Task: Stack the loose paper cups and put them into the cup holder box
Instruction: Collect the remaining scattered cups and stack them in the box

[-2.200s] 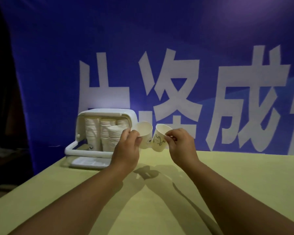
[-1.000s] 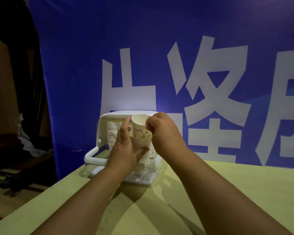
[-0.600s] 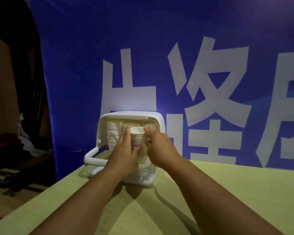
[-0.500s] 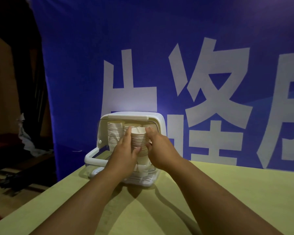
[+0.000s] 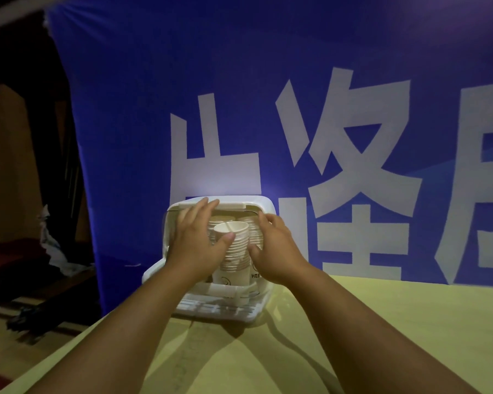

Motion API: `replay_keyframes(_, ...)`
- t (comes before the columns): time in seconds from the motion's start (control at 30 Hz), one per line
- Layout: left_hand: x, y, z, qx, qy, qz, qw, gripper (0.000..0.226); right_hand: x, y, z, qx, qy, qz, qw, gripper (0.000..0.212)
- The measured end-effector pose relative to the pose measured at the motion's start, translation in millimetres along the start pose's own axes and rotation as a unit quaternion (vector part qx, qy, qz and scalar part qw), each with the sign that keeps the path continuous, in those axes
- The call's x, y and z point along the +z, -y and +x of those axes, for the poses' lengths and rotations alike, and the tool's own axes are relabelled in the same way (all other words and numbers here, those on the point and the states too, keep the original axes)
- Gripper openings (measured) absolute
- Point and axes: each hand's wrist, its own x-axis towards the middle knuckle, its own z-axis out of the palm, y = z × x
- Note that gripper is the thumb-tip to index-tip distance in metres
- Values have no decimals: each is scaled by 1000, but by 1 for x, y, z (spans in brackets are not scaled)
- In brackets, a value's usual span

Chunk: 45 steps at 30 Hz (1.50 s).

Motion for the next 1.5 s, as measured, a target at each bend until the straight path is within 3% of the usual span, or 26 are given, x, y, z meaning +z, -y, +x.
replay_keyframes(0.2,-20,9,43,7,148,118,982,89,-6,0,2,14,33,18,999,72)
replay_keyframes(0.37,-24,16,62,-1,194,118,974,93,-6,2,3,-1,25,45,999,61)
replay_keyframes(0.53,-21,13,63,10,176,105,979,79,-7,2,5,26,-23,92,995,48)
replay_keyframes(0.73,-14,21,49,25,84,131,987,53,-11,6,4,70,-68,138,986,34)
replay_keyframes(0.97,-1,24,18,22,-1,111,994,42,-6,12,-2,31,-61,103,992,36)
replay_keyframes(1.3,-15,28,-28,61,19,120,991,48,-6,16,-8,40,-7,87,995,77)
replay_keyframes(1.5,-19,21,-50,14,53,114,992,46,2,21,-16,36,19,13,999,100)
